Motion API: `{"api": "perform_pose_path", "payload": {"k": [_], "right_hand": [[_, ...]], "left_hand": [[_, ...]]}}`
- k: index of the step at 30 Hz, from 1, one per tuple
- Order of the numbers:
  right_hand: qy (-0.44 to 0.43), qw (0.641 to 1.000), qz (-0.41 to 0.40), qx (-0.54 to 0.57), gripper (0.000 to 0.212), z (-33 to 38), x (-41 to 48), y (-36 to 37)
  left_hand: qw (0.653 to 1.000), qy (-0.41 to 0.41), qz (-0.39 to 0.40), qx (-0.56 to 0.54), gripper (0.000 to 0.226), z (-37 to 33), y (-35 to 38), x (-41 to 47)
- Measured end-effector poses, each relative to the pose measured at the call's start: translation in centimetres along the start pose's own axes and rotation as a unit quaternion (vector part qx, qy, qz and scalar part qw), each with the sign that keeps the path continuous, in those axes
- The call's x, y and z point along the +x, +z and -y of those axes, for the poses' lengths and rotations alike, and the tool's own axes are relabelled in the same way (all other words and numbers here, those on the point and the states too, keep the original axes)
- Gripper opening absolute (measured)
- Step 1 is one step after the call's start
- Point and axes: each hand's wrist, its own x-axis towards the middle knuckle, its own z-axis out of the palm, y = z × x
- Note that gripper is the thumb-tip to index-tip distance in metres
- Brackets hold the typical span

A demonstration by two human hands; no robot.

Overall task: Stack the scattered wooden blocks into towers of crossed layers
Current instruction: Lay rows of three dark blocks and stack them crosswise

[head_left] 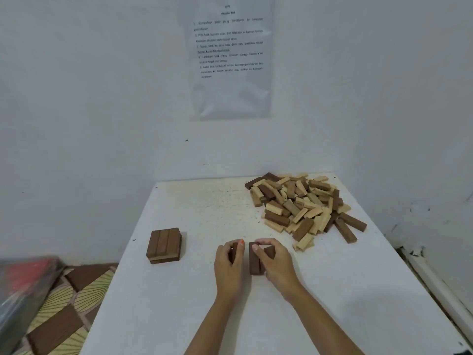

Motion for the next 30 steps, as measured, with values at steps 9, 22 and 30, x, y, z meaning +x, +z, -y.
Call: {"api": "perform_pose_path", "payload": {"k": [9,22,30], "right_hand": [[-0.04,0.997,-0.004,-0.061,0.015,-1.1,-1.2,0.6],[-0.088,0.993,-0.025,-0.075,0.025,-2.1,-1.9,-1.1],[-0.082,0.979,0.091,-0.164,0.057,-1.9,-1.8,-3.5]], "left_hand": [[1.0,0.026,-0.001,-0.014,0.003,0.6,-2.5,-1.4],[0.996,0.029,0.03,0.083,0.02,1.5,-2.3,-0.8],[0.94,0.03,0.306,0.149,0.098,1.3,-8.1,0.2]]}}
